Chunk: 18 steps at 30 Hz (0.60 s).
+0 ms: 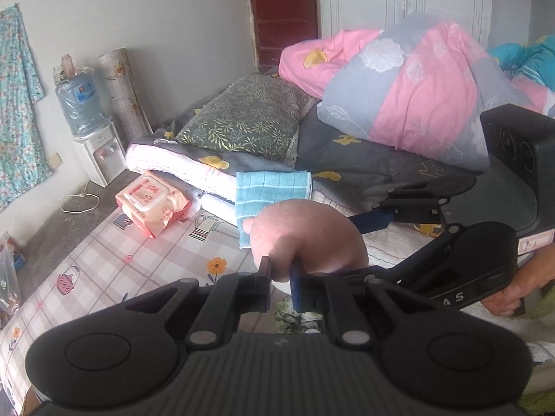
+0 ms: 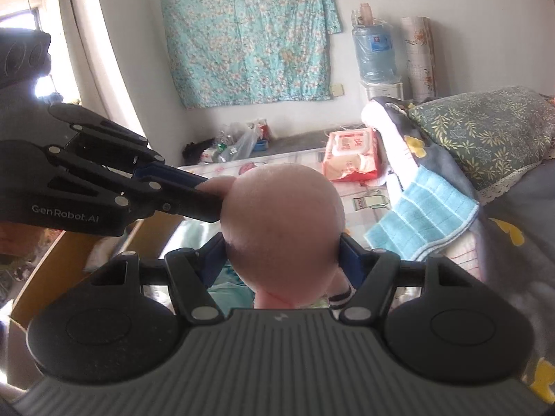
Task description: Organize soft objects
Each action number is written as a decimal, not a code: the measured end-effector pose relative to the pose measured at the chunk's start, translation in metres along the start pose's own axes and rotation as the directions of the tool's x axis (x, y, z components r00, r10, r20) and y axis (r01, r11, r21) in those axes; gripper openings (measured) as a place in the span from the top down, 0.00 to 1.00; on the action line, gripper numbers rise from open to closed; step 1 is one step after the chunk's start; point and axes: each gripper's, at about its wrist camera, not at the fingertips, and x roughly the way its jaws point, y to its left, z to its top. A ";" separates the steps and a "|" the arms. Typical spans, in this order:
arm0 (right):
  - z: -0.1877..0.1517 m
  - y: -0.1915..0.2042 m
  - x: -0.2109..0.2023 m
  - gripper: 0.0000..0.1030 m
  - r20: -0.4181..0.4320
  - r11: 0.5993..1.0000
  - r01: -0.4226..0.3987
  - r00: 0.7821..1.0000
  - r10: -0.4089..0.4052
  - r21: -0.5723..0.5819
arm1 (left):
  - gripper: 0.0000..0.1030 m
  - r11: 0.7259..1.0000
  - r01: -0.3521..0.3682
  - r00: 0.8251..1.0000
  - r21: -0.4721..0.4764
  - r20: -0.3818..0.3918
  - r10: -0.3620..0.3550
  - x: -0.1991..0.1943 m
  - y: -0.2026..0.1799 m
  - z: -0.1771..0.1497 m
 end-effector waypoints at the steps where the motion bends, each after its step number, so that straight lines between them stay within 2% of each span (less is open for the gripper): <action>1: 0.002 0.005 -0.002 0.35 0.000 1.000 -0.024 1.000 0.024 0.004 | 0.89 1.000 -0.014 1.000 -0.006 0.014 0.014 -0.011 0.001 -0.004; 4: 0.010 0.029 -0.007 0.35 -0.007 0.993 -0.115 0.993 0.115 0.021 | 0.89 0.997 -0.064 0.996 -0.037 0.053 0.066 -0.047 0.006 -0.018; 7: 0.019 0.056 -0.003 0.36 -0.025 0.977 -0.210 0.977 0.211 0.033 | 0.89 0.991 -0.107 0.990 -0.085 0.083 0.114 -0.081 0.014 -0.032; 10: 0.027 0.087 0.009 0.36 -0.066 0.945 -0.320 0.944 0.324 0.064 | 0.89 0.974 -0.151 0.980 -0.167 0.100 0.169 -0.114 0.025 -0.052; 13: 0.030 0.117 0.035 0.35 -0.136 0.890 -0.433 0.882 0.451 0.141 | 0.89 0.944 -0.213 0.964 -0.252 0.103 0.245 -0.144 0.038 -0.080; 15: 0.029 0.136 0.060 0.35 -0.193 0.844 -0.493 0.826 0.530 0.212 | 0.89 0.918 -0.255 0.951 -0.306 0.090 0.294 -0.159 0.046 -0.100; 18: 0.022 0.171 0.104 0.35 -0.290 0.775 -0.544 0.723 0.627 0.322 | 0.89 0.866 -0.312 0.932 -0.390 0.050 0.358 -0.177 0.063 -0.131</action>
